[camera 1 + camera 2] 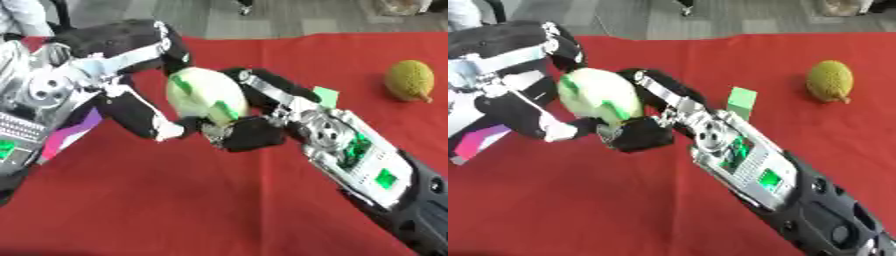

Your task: Pick up the objects with one hand, pass them to the other hand, and then place them into the box on the other side of the table.

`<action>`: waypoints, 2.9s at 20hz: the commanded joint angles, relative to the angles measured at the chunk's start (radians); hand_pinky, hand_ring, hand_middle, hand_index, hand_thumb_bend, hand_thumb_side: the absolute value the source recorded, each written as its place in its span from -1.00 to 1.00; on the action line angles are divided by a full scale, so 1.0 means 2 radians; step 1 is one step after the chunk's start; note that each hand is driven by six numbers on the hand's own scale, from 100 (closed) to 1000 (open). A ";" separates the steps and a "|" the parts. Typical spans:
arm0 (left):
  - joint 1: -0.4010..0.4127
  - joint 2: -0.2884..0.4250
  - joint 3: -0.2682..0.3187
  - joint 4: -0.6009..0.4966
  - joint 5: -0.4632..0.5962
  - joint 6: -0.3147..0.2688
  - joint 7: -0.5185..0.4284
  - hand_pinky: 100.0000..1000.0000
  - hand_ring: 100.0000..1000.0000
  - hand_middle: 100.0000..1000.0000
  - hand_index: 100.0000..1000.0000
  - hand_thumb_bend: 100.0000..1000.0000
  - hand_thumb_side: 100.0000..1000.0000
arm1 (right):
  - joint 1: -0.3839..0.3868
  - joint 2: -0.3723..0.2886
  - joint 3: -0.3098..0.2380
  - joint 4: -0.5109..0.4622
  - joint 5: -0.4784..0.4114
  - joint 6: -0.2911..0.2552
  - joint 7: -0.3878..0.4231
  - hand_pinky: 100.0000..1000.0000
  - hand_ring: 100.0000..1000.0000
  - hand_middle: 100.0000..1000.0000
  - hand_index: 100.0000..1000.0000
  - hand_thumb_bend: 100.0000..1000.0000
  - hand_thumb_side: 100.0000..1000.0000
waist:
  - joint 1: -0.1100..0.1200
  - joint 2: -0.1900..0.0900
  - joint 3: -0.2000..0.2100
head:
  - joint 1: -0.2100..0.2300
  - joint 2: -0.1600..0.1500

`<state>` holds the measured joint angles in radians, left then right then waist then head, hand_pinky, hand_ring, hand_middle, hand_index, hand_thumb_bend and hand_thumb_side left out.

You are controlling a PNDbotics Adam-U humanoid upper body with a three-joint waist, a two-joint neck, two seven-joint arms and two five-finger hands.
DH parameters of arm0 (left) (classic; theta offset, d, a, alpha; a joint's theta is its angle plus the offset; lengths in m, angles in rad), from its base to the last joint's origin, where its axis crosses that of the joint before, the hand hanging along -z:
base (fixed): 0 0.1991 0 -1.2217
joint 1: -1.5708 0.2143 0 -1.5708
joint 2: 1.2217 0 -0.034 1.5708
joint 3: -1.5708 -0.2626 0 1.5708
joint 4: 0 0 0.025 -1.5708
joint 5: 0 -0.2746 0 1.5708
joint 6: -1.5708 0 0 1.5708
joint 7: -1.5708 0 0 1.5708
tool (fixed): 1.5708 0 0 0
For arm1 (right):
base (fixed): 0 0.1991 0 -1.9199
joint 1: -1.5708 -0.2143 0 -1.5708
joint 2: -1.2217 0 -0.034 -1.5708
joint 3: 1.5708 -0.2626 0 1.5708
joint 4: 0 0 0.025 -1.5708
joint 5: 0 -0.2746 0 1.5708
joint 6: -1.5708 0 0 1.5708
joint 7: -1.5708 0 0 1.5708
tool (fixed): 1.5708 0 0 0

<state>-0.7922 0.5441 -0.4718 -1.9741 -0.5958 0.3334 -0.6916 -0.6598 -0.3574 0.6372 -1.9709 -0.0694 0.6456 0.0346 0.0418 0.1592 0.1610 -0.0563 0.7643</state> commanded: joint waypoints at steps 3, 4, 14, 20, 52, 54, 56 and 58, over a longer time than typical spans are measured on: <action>-0.012 0.000 0.007 -0.006 0.005 -0.004 0.005 0.24 0.08 -0.13 -0.02 -0.41 -0.80 | -0.004 -0.001 0.009 -0.001 0.019 -0.008 0.023 0.58 0.24 0.26 0.44 -0.08 -1.00 | 0.001 -0.011 0.000 | 0.000 0.003; -0.012 0.000 0.007 -0.005 0.005 -0.003 0.004 0.23 0.07 -0.11 0.00 -0.39 -0.85 | -0.004 -0.001 0.009 0.000 0.024 -0.011 0.029 0.60 0.26 0.29 0.47 -0.06 -1.00 | 0.001 -0.011 0.000 | 0.000 0.003; -0.011 -0.001 0.008 -0.003 0.003 0.009 0.009 0.15 0.00 -0.12 0.00 -0.29 -1.00 | 0.000 -0.001 0.008 0.005 0.098 -0.062 0.109 0.68 0.48 0.55 0.73 0.20 -1.00 | 0.001 -0.010 0.000 | 0.002 0.003; -0.010 -0.001 0.009 -0.005 0.006 0.014 0.022 0.02 -0.14 -0.23 -0.14 -0.17 -1.00 | 0.002 0.000 0.005 0.009 0.112 -0.080 0.130 0.69 0.56 0.64 0.77 0.35 -0.98 | 0.001 -0.010 0.000 | 0.001 0.003; 0.035 0.056 0.059 -0.013 0.015 0.011 0.061 -0.26 -0.36 -0.45 -0.38 -0.04 -1.00 | 0.007 -0.009 0.005 0.023 0.113 -0.049 0.094 0.70 0.62 0.71 0.80 0.52 -0.81 | -0.002 -0.008 0.005 | -0.004 0.003; 0.042 0.065 0.068 -0.013 0.014 0.011 0.073 -0.26 -0.35 -0.45 -0.37 -0.04 -1.00 | 0.008 -0.009 0.005 0.026 0.117 -0.048 0.094 0.70 0.63 0.71 0.80 0.52 -0.80 | -0.002 -0.008 0.006 | -0.004 0.003; 0.050 0.074 0.076 -0.013 0.012 0.013 0.082 -0.26 -0.35 -0.45 -0.37 -0.04 -1.00 | 0.008 -0.010 0.004 0.028 0.120 -0.047 0.094 0.70 0.63 0.71 0.80 0.52 -0.80 | -0.002 -0.008 0.006 | -0.005 0.003; 0.060 0.084 0.083 -0.013 0.011 0.016 0.088 -0.26 -0.35 -0.44 -0.36 -0.04 -1.00 | 0.009 -0.010 0.004 0.029 0.121 -0.047 0.094 0.69 0.62 0.71 0.80 0.52 -0.81 | -0.002 -0.008 0.006 | -0.004 0.003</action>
<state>-0.6635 0.6730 -0.3306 -1.9870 -0.5657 0.3636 -0.5278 -0.6324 -0.3652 0.6502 -1.9050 0.1648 0.5505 0.2244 0.0414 0.1592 0.1722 -0.0643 0.7644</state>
